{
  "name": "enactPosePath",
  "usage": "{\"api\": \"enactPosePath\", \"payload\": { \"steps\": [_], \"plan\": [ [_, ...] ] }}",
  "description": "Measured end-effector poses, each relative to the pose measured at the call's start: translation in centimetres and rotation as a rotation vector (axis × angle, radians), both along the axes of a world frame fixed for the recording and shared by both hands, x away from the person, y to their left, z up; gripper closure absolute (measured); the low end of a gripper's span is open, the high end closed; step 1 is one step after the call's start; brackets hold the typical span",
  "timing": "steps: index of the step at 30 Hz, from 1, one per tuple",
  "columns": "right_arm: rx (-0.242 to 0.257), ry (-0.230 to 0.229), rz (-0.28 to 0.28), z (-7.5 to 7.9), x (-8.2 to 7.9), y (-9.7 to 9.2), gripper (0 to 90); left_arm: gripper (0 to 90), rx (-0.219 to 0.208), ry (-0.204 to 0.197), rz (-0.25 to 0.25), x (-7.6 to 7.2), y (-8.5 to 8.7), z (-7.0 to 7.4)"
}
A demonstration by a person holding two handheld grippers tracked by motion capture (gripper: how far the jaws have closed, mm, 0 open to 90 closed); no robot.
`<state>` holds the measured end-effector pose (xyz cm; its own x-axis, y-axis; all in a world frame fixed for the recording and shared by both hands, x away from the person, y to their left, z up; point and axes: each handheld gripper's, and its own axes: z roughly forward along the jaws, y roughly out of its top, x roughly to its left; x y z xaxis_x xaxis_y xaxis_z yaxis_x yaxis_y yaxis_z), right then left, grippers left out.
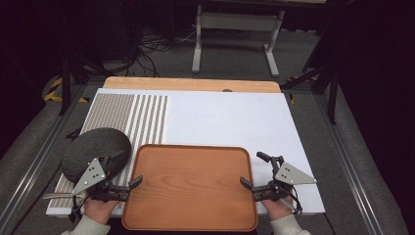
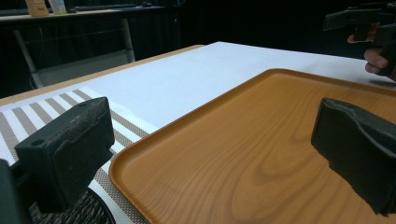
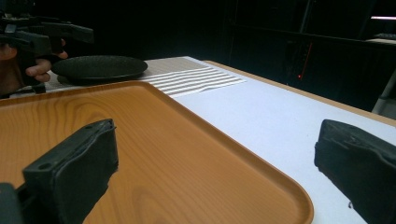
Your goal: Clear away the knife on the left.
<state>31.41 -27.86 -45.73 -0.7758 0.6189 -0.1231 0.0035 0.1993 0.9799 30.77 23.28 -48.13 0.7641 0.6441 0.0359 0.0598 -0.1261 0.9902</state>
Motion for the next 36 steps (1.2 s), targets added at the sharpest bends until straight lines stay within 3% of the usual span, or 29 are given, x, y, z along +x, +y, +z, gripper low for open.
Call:
{"api": "enactPosePath", "payload": {
  "steps": [5,10,15,22,24,29,36],
  "plan": [
    [0.003,0.003,0.004,0.0,0.0,0.0,0.3,0.2,-0.009,-0.004,-0.026,0.0,0.1,0.4],
    [0.007,0.007,-0.002,0.0,-0.1,-0.1,0.3,0.4,0.018,-0.005,-0.022,0.0,0.3,0.6],
    [0.007,0.010,0.001,0.0,0.0,0.0,0.3,0.8,-0.003,0.006,-0.026,-0.1,0.3,0.7],
    [0.009,0.010,0.004,0.0,0.0,-0.1,0.3,1.3,0.010,0.026,-0.040,-0.1,0.4,1.0],
    [0.010,0.010,0.003,0.0,-0.1,-0.1,0.4,1.4,0.011,0.032,-0.060,-0.3,0.6,1.7],
    [0.012,0.015,0.003,0.0,0.0,0.0,0.5,2.0,0.062,0.040,-0.086,-0.4,0.9,2.7],
    [0.009,0.017,0.011,0.0,0.1,0.1,0.8,6.2,0.097,0.060,-0.142,-0.7,1.0,3.7]
  ]
}}
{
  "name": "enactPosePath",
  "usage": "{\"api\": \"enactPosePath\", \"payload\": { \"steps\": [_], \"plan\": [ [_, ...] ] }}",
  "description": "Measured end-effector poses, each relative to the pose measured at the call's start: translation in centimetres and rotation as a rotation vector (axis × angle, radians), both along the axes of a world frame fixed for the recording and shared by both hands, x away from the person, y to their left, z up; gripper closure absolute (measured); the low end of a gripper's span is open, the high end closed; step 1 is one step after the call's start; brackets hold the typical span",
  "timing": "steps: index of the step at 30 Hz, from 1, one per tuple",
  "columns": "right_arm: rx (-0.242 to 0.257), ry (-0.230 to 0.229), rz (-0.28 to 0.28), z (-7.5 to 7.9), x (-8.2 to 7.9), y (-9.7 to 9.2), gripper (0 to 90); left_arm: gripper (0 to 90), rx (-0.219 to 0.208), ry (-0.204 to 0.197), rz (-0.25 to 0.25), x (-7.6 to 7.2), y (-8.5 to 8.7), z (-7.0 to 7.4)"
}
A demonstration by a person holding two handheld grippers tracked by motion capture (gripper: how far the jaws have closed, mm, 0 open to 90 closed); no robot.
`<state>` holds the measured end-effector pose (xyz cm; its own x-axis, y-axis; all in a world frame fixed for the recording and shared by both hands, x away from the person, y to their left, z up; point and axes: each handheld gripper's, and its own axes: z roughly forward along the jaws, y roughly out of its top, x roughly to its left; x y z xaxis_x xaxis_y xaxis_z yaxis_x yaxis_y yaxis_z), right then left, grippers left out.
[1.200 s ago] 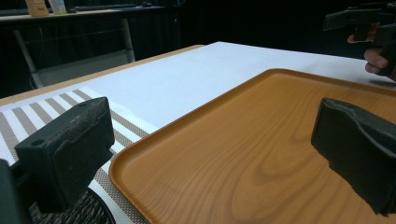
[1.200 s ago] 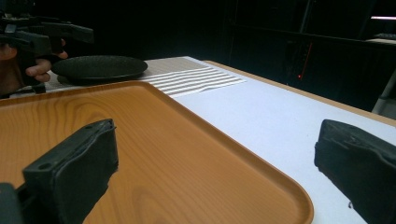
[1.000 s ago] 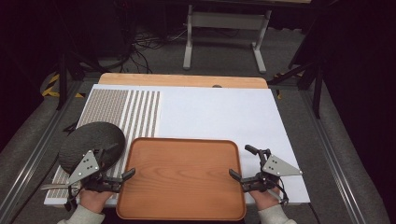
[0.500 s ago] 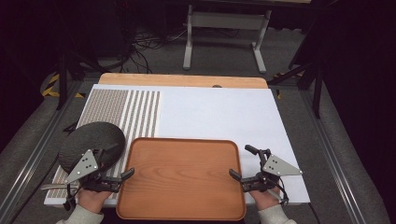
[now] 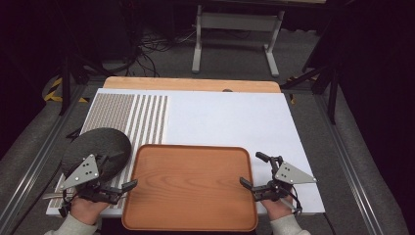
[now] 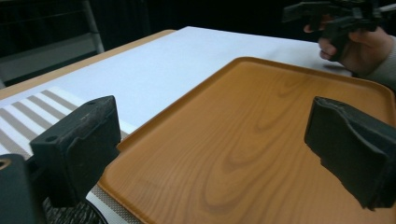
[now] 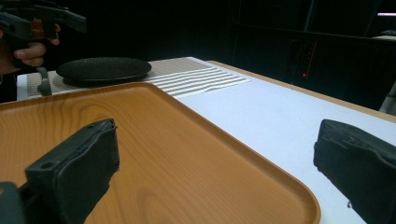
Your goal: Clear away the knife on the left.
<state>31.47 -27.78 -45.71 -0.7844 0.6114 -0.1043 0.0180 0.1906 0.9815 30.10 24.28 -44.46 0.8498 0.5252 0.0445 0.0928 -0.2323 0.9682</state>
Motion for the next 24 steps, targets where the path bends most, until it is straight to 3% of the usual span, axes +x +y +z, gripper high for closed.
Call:
{"api": "enactPosePath", "payload": {
  "steps": [6,10,16,24],
  "plan": [
    [0.005,0.001,0.004,0.0,0.0,0.0,0.8,7.7,0.067,0.003,-0.047,0.0,0.4,1.6],
    [-0.003,-0.001,0.004,0.0,0.0,0.0,0.9,8.0,0.094,0.012,-0.063,0.0,0.5,1.9],
    [0.001,0.002,0.010,0.0,0.0,-0.1,0.9,8.6,0.212,0.036,-0.085,-0.2,0.9,2.6],
    [0.009,0.011,0.023,0.0,0.1,-0.1,0.9,8.9,0.320,0.061,-0.092,-0.7,2.3,3.4]
  ]
}}
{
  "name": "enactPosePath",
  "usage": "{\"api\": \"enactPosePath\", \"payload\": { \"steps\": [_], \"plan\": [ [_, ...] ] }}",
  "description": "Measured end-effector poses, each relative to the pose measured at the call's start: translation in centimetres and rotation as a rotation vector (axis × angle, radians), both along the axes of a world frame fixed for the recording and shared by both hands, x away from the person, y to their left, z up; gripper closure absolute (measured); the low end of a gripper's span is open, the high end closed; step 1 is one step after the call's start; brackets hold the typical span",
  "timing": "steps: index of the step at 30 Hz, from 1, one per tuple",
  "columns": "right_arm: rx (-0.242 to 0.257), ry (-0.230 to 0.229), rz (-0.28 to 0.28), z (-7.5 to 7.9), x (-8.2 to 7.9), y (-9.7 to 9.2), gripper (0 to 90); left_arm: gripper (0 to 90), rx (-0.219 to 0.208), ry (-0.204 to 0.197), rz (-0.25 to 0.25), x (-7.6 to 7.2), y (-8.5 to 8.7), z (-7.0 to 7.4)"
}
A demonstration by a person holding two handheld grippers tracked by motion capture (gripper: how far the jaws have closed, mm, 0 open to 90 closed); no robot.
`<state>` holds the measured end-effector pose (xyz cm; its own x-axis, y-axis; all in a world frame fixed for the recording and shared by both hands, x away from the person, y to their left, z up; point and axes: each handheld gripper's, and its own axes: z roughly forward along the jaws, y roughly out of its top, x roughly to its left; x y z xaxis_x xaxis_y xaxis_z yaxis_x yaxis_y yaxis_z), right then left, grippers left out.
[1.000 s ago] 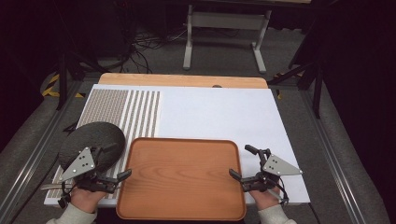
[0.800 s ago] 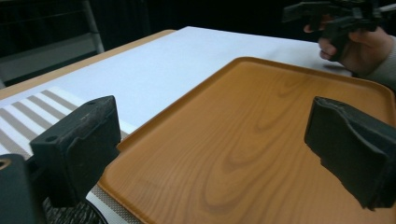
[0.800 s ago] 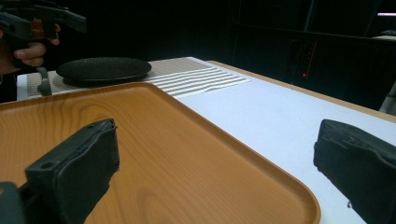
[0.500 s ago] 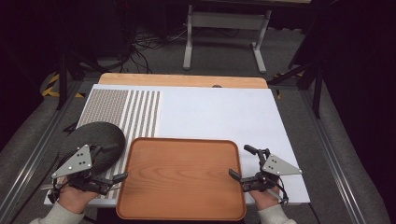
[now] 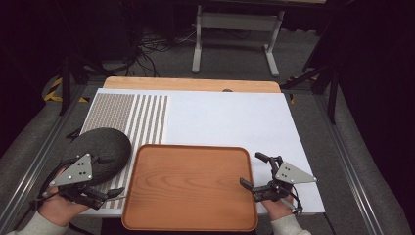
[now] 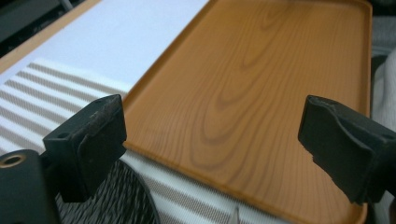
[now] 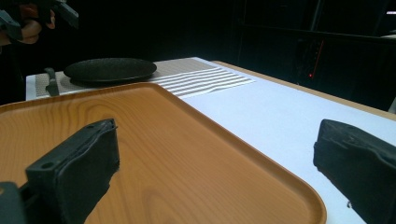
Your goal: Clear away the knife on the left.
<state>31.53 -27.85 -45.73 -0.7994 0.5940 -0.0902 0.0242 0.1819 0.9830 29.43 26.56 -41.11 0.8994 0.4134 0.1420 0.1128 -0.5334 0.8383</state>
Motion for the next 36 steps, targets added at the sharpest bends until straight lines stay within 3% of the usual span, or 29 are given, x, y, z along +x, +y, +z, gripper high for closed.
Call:
{"api": "enactPosePath", "payload": {
  "steps": [2,3,6,9,18,36],
  "plan": [
    [-0.001,0.004,0.004,0.0,0.1,0.0,0.9,11.1,0.013,0.004,-0.006,0.0,0.2,0.1],
    [-0.002,0.004,0.006,-0.1,0.1,0.0,0.9,11.7,0.051,0.009,-0.011,0.0,0.6,0.3],
    [-0.002,0.004,0.006,-0.1,0.1,0.0,0.9,13.1,0.097,0.019,-0.017,0.0,1.1,0.6],
    [-0.001,0.005,0.002,-0.1,0.0,0.0,0.9,15.1,0.114,0.027,-0.024,0.1,1.4,0.6],
    [0.005,0.013,0.006,-0.1,0.1,0.0,0.9,18.1,0.232,0.083,-0.046,0.5,2.4,0.5],
    [0.009,0.024,0.007,-0.2,0.2,0.0,0.9,24.0,0.373,0.177,-0.088,0.8,3.1,-0.3]
  ]
}}
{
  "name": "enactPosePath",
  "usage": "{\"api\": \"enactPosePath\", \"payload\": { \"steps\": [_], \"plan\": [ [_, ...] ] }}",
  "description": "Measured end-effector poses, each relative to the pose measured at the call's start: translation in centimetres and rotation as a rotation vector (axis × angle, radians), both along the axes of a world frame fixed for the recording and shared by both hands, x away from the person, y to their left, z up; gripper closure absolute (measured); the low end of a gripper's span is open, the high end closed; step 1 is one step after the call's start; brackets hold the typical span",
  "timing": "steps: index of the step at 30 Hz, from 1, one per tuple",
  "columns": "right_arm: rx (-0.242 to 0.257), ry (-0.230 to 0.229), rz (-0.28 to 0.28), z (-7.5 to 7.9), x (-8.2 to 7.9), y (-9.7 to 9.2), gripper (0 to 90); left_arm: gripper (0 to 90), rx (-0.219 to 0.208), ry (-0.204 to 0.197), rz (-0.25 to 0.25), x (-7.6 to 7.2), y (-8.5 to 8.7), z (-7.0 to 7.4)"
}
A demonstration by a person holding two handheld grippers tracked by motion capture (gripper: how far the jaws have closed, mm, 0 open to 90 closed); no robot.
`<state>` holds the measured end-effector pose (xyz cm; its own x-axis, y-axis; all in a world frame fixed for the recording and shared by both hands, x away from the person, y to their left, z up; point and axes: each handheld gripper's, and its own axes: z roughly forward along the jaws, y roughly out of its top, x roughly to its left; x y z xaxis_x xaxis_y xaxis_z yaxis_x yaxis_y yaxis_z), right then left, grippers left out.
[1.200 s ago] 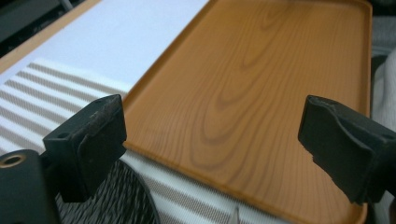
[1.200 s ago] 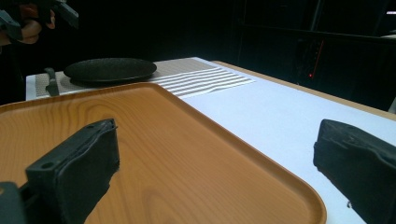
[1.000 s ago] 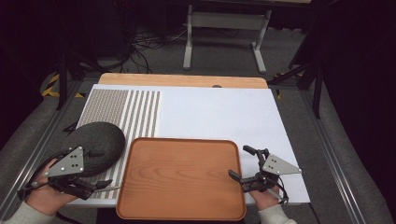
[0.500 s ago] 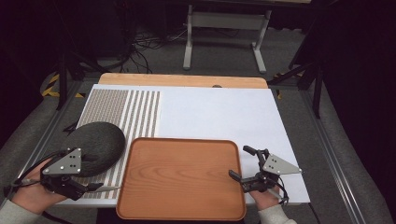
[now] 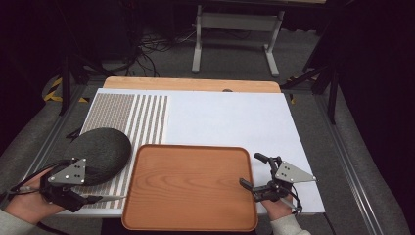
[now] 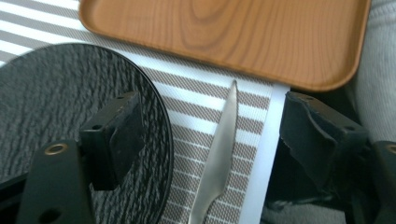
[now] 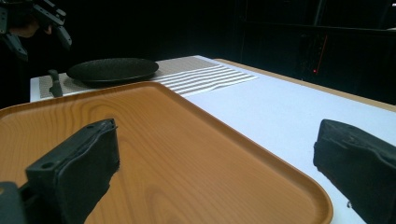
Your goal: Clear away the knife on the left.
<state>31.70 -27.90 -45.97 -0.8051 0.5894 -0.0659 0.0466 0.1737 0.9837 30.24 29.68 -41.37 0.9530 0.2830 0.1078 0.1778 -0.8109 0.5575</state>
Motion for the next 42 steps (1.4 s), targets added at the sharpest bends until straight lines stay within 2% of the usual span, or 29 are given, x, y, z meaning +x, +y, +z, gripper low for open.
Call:
{"api": "enactPosePath", "payload": {
  "steps": [5,11,15,16,19,20,21,26,28,33,34,36,39,42],
  "plan": [
    [0.001,0.001,0.005,0.0,0.1,0.0,0.9,26.6,0.032,0.073,-0.021,0.4,0.3,-0.6],
    [0.000,0.001,0.006,0.0,0.0,0.0,0.9,30.4,0.062,0.105,-0.026,0.7,0.6,-1.1],
    [-0.005,0.005,0.004,-0.1,0.1,0.1,0.9,35.5,0.105,0.140,-0.031,0.9,0.8,-1.5],
    [-0.006,0.005,0.004,-0.1,0.1,0.1,0.9,35.5,0.105,0.140,-0.031,0.9,0.8,-1.5],
    [-0.006,0.004,0.003,-0.1,0.0,0.1,0.9,38.5,0.157,0.132,-0.035,0.9,1.0,-1.9],
    [-0.006,0.004,0.003,-0.1,0.0,0.1,0.9,39.4,0.157,0.132,-0.035,0.9,1.0,-1.9],
    [-0.005,0.004,0.003,0.0,0.0,0.1,0.9,39.4,0.186,0.136,-0.035,0.9,1.1,-2.1],
    [-0.002,0.003,0.002,0.0,0.0,0.0,0.9,45.0,0.255,0.142,-0.052,0.8,1.3,-2.5],
    [-0.002,-0.001,0.002,0.0,-0.1,0.0,0.9,45.0,0.306,0.127,-0.050,0.8,1.2,-2.6],
    [-0.001,0.001,0.003,0.0,-0.1,0.0,0.9,49.8,0.373,0.132,-0.067,1.1,1.2,-2.8],
    [-0.001,0.001,0.003,0.0,-0.1,0.0,0.9,50.4,0.373,0.132,-0.067,1.1,1.2,-2.8],
    [0.006,-0.002,0.004,0.1,-0.1,0.0,1.0,50.5,0.429,0.138,-0.066,1.2,1.1,-3.1],
    [0.016,-0.006,0.003,0.2,-0.2,-0.1,1.0,52.8,0.450,0.135,-0.064,1.3,1.2,-3.3],
    [0.018,-0.006,0.007,0.2,-0.3,-0.1,1.1,56.0,0.480,0.116,-0.080,1.4,1.3,-3.3]
  ]
}}
